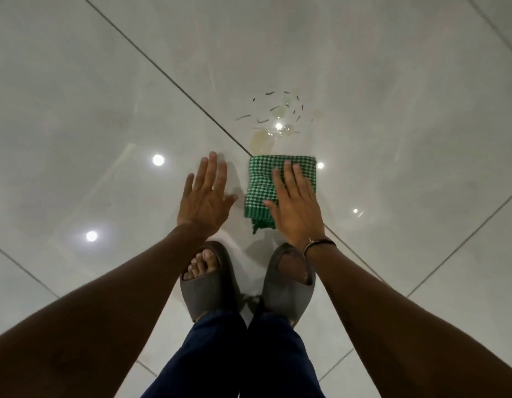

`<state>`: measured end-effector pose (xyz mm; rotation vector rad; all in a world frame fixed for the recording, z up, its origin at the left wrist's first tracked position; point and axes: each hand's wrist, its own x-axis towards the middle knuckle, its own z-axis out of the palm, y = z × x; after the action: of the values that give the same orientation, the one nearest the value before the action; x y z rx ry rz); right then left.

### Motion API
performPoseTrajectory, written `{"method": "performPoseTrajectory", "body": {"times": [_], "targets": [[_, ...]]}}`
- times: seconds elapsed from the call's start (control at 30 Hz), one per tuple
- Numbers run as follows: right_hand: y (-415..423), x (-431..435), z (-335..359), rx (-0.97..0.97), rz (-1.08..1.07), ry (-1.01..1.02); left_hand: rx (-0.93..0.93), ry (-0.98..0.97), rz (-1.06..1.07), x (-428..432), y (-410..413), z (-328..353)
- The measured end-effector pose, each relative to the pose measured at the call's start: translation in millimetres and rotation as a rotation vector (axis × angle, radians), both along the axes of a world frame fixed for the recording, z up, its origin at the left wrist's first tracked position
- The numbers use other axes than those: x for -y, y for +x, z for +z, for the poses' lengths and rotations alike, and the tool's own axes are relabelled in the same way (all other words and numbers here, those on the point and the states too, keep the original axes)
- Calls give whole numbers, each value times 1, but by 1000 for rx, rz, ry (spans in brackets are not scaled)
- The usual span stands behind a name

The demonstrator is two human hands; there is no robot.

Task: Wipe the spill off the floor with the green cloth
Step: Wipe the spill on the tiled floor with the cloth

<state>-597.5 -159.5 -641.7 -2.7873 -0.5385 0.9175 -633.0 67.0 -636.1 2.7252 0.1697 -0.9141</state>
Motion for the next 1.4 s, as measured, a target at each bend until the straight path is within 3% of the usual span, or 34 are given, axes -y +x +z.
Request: {"method": "performPoseTrajectory", "body": {"times": [0.2, 0.4, 0.5, 0.6, 0.7, 0.77, 0.87, 0.97, 1.07, 1.13, 1.3, 1.4], "targets": [[4, -19, -54, 176, 7, -18, 153, 90, 62, -19, 7, -48], [11, 41, -75, 260, 247, 31, 201, 99, 34, -60, -7, -58], [23, 66, -74, 295, 176, -32, 205, 102, -70, -79, -10, -61], [28, 33, -74, 319, 48, -59, 218, 73, -83, -85, -11, -65], [8, 6, -81, 293, 308, 41, 229, 33, -23, -87, -21, -65], [-2, 17, -87, 307, 542, 100, 247, 44, 17, -90, -29, -64], [10, 51, -86, 304, 710, 120, 257, 60, 72, -101, -41, -60], [18, 45, -82, 319, 639, 78, 237, 92, 123, -124, -50, -60], [-1, -21, -79, 312, 535, 102, 222, 95, 117, -141, -60, -60], [-21, -52, -79, 279, 606, 159, 197, 77, 111, -148, -63, -58], [-5, -31, -86, 290, 822, 203, 153, 87, 64, -154, -60, -58], [11, -73, -83, 318, 646, 172, 154, 112, 53, -152, -59, -66]]}}
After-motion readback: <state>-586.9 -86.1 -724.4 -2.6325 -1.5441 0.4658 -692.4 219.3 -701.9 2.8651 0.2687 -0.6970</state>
